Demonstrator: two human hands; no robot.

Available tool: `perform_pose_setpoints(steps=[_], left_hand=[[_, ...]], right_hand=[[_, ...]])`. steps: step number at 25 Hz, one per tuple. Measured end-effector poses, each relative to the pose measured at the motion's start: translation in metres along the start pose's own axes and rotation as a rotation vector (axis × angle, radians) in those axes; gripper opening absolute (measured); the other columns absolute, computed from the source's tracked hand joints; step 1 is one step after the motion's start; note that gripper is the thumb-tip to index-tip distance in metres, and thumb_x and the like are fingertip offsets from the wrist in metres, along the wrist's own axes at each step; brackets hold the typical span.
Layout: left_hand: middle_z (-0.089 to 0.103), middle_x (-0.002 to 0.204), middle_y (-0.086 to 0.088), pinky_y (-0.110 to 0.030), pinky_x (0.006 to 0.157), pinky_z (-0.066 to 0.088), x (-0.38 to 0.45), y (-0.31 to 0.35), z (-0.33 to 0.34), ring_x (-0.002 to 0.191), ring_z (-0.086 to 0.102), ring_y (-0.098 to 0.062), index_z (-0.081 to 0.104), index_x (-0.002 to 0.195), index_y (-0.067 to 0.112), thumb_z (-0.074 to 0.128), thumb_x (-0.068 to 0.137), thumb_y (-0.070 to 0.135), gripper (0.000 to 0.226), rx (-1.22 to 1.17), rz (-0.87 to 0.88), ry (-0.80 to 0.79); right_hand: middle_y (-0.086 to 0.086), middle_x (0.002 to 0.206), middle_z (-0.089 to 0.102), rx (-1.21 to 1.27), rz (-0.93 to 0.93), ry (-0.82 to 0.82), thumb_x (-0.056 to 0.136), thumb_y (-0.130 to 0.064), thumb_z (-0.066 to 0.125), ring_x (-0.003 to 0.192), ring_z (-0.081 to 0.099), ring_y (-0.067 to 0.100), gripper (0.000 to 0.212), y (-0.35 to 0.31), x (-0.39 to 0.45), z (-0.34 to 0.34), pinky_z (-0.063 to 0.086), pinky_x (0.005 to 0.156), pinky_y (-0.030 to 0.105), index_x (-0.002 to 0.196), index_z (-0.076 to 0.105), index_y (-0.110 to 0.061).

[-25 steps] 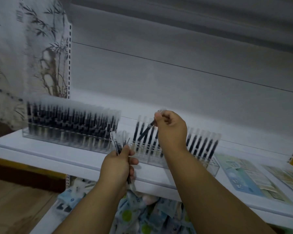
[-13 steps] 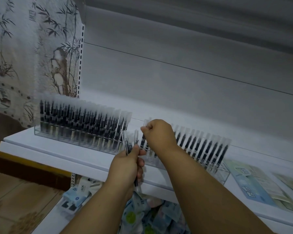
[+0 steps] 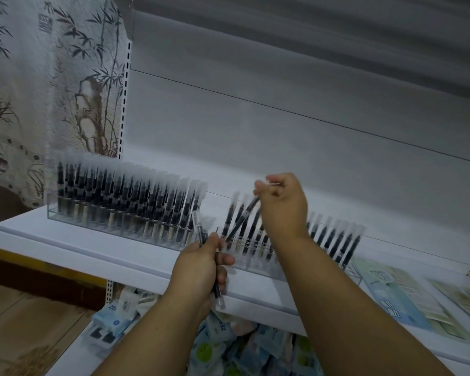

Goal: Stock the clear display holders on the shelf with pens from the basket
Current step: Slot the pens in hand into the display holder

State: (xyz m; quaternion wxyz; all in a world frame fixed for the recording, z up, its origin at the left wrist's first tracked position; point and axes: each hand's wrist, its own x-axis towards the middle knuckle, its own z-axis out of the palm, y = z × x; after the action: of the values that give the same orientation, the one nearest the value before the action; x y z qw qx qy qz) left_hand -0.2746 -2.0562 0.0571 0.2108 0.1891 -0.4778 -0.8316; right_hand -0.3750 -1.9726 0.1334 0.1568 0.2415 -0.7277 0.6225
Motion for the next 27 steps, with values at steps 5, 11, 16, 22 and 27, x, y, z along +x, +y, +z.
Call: perform_pose_setpoints(steps=[5,11,16,22,27], left_hand=[[0.055,0.055,-0.004,-0.022,0.037,0.033,0.002,-0.002,-0.004,0.038,0.036,-0.015,0.066,0.103,0.000,0.046,0.103,0.033,0.038,-0.008,0.004,0.003],[0.053,0.056,-0.005,-0.022,0.037,0.033,0.001,-0.004,-0.003,0.038,0.035,-0.015,0.066,0.103,-0.001,0.047,0.103,0.033,0.038,-0.007,-0.006,-0.005],[0.053,0.056,-0.005,-0.023,0.039,0.032,0.000,-0.006,-0.004,0.038,0.036,-0.015,0.065,0.104,0.000,0.048,0.102,0.034,0.039,-0.010,-0.033,-0.008],[0.054,0.057,-0.005,-0.025,0.038,0.033,0.000,-0.008,-0.004,0.039,0.037,-0.016,0.066,0.104,0.001,0.047,0.101,0.038,0.042,-0.007,-0.019,-0.028],[0.055,0.060,-0.007,-0.025,0.039,0.034,-0.004,-0.004,0.004,0.040,0.036,-0.016,0.067,0.103,0.001,0.044,0.099,0.046,0.050,-0.003,-0.011,-0.145]], right_hand=[[-0.014,0.088,0.058,-0.116,-0.204,0.079,0.096,-0.026,0.061,0.066,0.055,-0.006,0.014,0.002,0.007,0.000,0.045,0.060,0.012,0.107,0.055,-0.019],[-0.016,0.088,0.058,-0.166,-0.224,-0.011,0.095,-0.025,0.062,0.067,0.055,-0.007,0.009,0.006,0.005,0.007,0.044,0.061,0.015,0.100,0.057,-0.020],[-0.017,0.086,0.057,-0.232,-0.257,-0.041,0.096,-0.025,0.061,0.067,0.055,-0.007,0.008,0.001,0.009,0.007,0.044,0.061,0.015,0.100,0.057,-0.019],[-0.011,0.102,0.061,-0.341,-0.180,-0.206,0.096,-0.037,0.059,0.085,0.058,0.007,0.021,0.021,-0.005,0.012,0.049,0.081,0.029,0.108,0.068,-0.022],[-0.006,0.095,0.063,-0.246,-0.064,-0.300,0.096,-0.038,0.057,0.073,0.059,0.008,0.023,0.004,-0.014,0.003,0.048,0.061,0.022,0.118,0.062,-0.030]])
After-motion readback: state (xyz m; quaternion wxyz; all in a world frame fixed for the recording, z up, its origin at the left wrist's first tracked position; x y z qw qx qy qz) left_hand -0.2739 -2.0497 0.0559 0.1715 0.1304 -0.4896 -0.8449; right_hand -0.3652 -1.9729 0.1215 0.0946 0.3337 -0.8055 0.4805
